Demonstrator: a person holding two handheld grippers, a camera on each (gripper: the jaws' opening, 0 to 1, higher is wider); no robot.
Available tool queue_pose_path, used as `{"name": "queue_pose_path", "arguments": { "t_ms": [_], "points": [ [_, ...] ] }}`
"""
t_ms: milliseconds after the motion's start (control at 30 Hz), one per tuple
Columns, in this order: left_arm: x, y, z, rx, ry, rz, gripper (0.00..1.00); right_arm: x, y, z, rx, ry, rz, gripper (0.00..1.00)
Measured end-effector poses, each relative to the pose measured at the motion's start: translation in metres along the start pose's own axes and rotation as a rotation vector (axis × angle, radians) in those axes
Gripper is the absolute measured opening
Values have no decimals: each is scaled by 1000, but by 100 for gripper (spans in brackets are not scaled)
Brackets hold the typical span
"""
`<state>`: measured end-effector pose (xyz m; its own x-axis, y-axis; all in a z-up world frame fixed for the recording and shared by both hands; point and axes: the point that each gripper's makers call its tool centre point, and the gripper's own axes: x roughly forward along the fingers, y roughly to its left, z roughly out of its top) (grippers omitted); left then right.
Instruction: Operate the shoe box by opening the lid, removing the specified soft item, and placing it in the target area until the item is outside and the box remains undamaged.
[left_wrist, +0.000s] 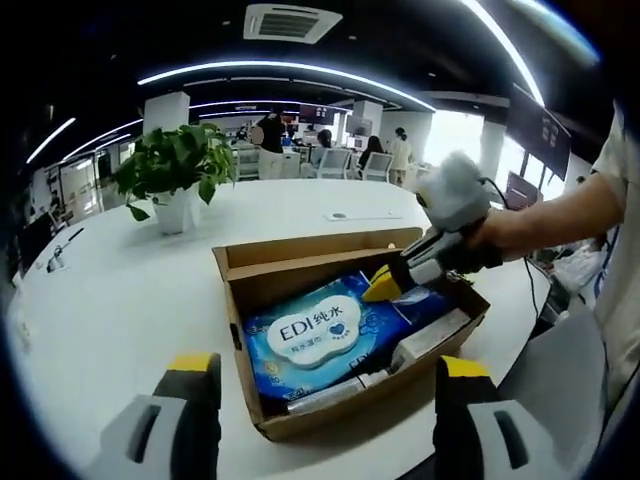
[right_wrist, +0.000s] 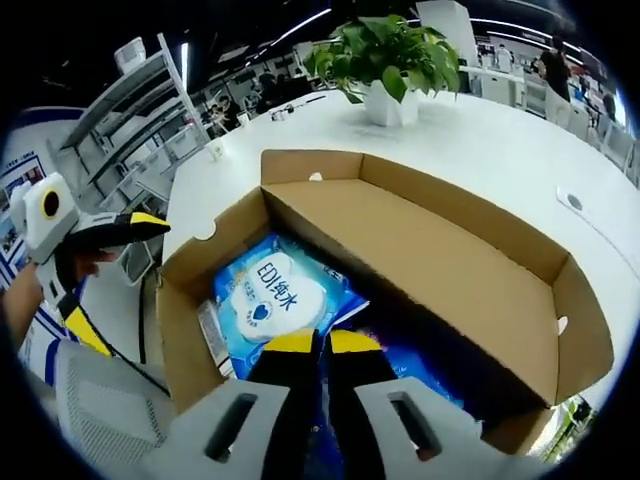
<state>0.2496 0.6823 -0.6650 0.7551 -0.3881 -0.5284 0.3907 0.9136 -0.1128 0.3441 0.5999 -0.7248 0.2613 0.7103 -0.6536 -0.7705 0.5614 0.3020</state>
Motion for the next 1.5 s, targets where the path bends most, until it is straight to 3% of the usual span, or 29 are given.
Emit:
{"name": "queue_pose_path", "arguments": {
  "t_ms": [400,733,1033,1500],
  "points": [
    [7,3,5,4,1,0,82,-20,-4,0,-3,-22,-36,0],
    [22,6,8,21,52,-5,63,-39,-13,-5,33,-31,-62,0],
    [38,2,16,35,73,-34,54,-58,-24,-6,58,-19,-92,0],
    [63,-7,6,36,147,-81,41,-82,-42,-17,57,0,-140,0]
  ]
}}
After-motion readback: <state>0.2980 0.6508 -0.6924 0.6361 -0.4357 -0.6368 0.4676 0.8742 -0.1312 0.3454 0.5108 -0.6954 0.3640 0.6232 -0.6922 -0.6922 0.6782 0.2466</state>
